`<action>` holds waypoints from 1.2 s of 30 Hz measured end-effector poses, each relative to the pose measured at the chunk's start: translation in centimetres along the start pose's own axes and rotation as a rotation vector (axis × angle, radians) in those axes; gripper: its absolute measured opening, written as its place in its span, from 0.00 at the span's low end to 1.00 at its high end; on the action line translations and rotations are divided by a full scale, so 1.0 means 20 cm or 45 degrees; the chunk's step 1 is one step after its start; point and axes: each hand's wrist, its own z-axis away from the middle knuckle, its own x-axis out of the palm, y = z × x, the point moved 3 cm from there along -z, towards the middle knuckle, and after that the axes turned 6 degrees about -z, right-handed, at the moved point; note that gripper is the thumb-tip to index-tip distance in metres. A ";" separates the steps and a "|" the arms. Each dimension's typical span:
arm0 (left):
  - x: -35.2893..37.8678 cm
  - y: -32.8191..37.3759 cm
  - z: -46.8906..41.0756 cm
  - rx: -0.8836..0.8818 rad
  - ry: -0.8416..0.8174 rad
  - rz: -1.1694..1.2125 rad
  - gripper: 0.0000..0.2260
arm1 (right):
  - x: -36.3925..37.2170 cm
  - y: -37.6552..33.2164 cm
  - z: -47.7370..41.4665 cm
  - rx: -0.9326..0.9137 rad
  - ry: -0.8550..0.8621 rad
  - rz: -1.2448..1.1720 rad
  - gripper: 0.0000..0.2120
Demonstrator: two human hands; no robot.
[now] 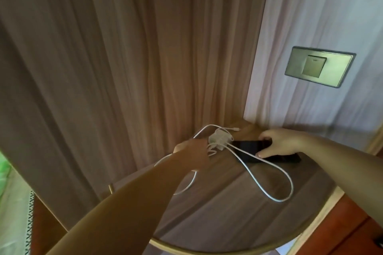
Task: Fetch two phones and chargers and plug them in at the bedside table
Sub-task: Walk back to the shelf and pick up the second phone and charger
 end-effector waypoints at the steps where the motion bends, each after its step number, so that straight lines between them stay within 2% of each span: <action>1: 0.00 0.00 0.00 -0.009 0.021 0.010 0.11 | 0.00 0.00 0.01 0.009 -0.044 0.014 0.35; 3: 0.01 0.01 -0.01 -0.012 0.040 0.006 0.11 | 0.02 0.01 0.02 0.010 -0.087 0.078 0.43; 5: 0.02 0.02 -0.02 -0.010 0.030 -0.058 0.11 | 0.03 0.01 0.02 -0.002 -0.083 0.080 0.45; 8: 0.03 0.04 -0.01 -0.031 0.013 -0.113 0.09 | 0.02 0.02 0.03 0.001 -0.110 0.067 0.41; 11: 0.00 0.05 -0.01 -0.060 0.089 -0.123 0.10 | 0.01 0.03 0.05 -0.007 -0.131 0.067 0.36; 14: -0.02 0.03 -0.01 -0.104 0.096 0.061 0.10 | 0.01 0.05 0.07 -0.020 -0.044 0.070 0.29; 16: -0.02 0.01 -0.01 -0.118 0.085 0.185 0.05 | 0.03 0.08 0.08 -0.010 0.003 0.059 0.26; 22: -0.07 0.03 0.00 -0.220 0.052 0.328 0.16 | 0.11 0.14 0.13 -0.016 0.032 -0.158 0.27; 26: -0.11 0.03 0.03 -0.251 0.133 0.626 0.15 | 0.09 0.16 0.16 -0.065 0.006 -0.481 0.32; 28: -0.15 0.04 0.06 -0.265 0.195 0.674 0.17 | 0.08 0.17 0.17 -0.060 -0.008 -0.592 0.27; 31: -0.21 0.06 0.12 -0.289 0.326 0.738 0.19 | 0.08 0.16 0.19 -0.025 0.091 -0.710 0.20; 36: -0.34 0.08 0.26 -0.282 0.399 0.896 0.16 | 0.07 0.05 0.32 -0.065 0.161 -0.817 0.17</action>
